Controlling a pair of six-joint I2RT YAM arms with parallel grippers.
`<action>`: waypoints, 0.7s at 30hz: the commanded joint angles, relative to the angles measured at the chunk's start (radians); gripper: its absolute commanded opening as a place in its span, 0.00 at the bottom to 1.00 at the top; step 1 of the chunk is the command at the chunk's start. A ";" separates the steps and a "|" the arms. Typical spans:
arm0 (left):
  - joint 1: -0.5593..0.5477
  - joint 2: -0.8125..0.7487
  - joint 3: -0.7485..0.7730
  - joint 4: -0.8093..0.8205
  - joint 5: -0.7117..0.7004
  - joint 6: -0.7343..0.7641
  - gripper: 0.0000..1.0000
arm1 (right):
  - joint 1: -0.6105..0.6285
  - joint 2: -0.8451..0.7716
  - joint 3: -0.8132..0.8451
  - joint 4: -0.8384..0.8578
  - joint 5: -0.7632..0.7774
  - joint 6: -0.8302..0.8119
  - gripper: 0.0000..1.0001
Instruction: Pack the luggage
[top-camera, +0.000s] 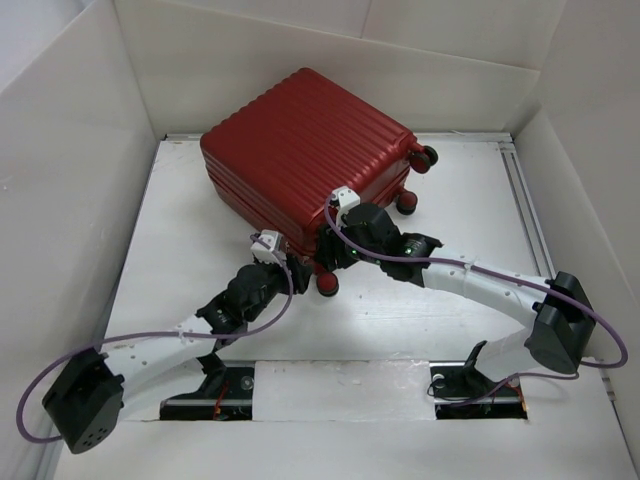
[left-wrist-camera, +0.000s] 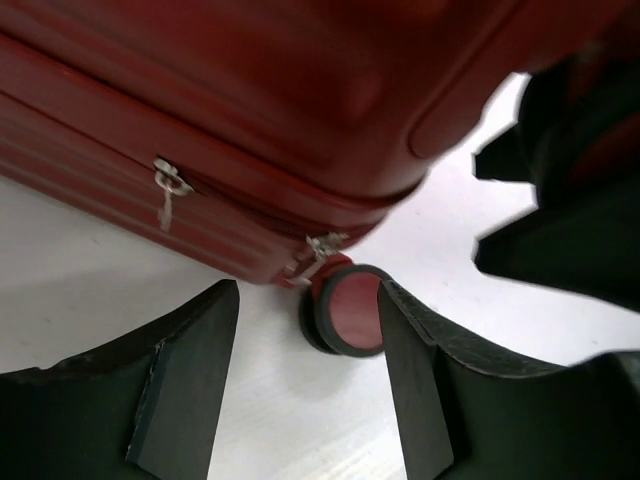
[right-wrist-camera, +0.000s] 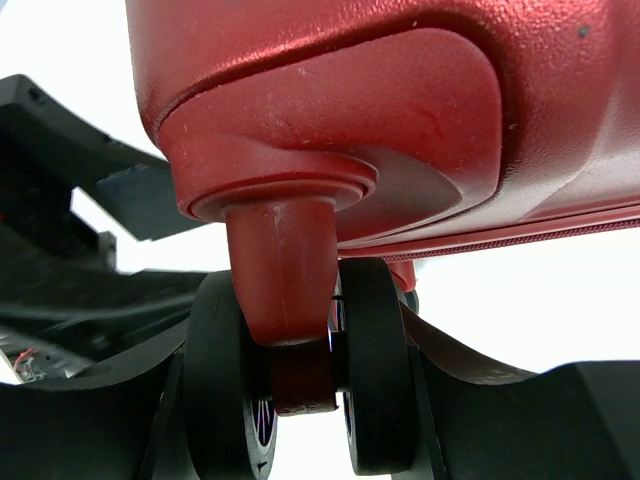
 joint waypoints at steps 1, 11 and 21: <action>-0.004 0.049 0.061 0.104 -0.078 0.061 0.53 | -0.004 -0.037 0.056 0.116 0.053 0.033 0.00; -0.004 0.147 0.129 0.170 -0.074 0.092 0.33 | 0.016 -0.068 0.021 0.147 0.035 0.043 0.00; -0.004 0.173 0.140 0.158 -0.165 0.082 0.00 | 0.025 -0.126 -0.025 0.167 0.046 0.053 0.00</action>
